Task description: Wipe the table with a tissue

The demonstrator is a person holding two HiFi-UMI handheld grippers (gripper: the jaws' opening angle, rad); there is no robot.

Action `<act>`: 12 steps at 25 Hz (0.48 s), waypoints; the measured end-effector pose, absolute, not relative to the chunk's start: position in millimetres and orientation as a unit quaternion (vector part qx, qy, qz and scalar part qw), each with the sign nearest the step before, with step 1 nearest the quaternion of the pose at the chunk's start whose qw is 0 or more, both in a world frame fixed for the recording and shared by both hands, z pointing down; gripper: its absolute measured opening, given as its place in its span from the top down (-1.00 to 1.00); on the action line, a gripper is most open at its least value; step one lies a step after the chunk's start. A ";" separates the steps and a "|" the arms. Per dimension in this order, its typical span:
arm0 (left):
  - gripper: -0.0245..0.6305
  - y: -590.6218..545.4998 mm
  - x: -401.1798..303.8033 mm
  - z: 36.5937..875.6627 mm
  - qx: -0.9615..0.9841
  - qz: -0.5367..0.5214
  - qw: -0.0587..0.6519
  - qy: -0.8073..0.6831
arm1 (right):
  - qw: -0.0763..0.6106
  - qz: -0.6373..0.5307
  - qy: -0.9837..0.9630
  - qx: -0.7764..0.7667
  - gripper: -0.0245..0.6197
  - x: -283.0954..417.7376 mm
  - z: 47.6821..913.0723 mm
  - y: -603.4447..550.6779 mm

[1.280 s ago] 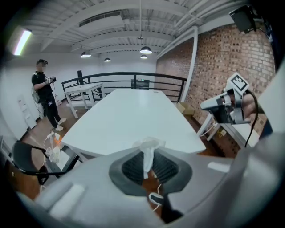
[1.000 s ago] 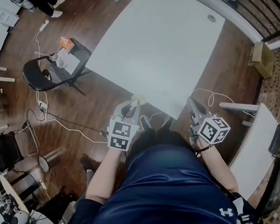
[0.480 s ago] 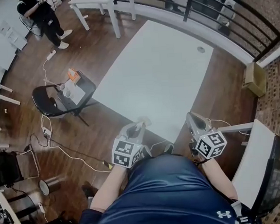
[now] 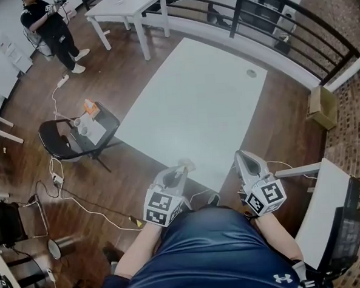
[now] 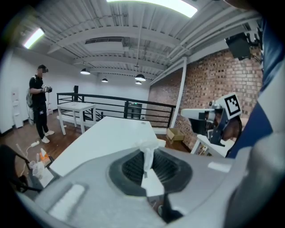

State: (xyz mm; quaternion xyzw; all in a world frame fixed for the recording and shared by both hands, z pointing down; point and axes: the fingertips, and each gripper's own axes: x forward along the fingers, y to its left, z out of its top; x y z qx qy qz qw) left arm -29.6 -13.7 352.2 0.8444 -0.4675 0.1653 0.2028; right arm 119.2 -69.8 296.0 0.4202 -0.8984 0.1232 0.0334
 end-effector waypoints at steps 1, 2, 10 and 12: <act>0.86 -12.1 -29.3 351.6 0.844 0.168 0.197 -0.469 | 0.034 0.120 -0.899 0.419 0.89 118.8 294.8 -68.6; 0.86 -10.0 -28.4 350.3 0.844 0.169 0.193 -0.470 | 0.036 0.116 -0.900 0.418 0.89 119.0 293.6 -67.1; 0.86 -4.2 -33.8 344.0 0.840 0.167 0.194 -0.479 | 0.037 0.092 -0.910 0.404 0.89 102.3 284.9 -75.1; 0.86 0.6 -36.8 345.2 0.836 0.167 0.200 -0.483 | 0.040 0.091 -0.912 0.398 0.89 94.6 284.0 -76.7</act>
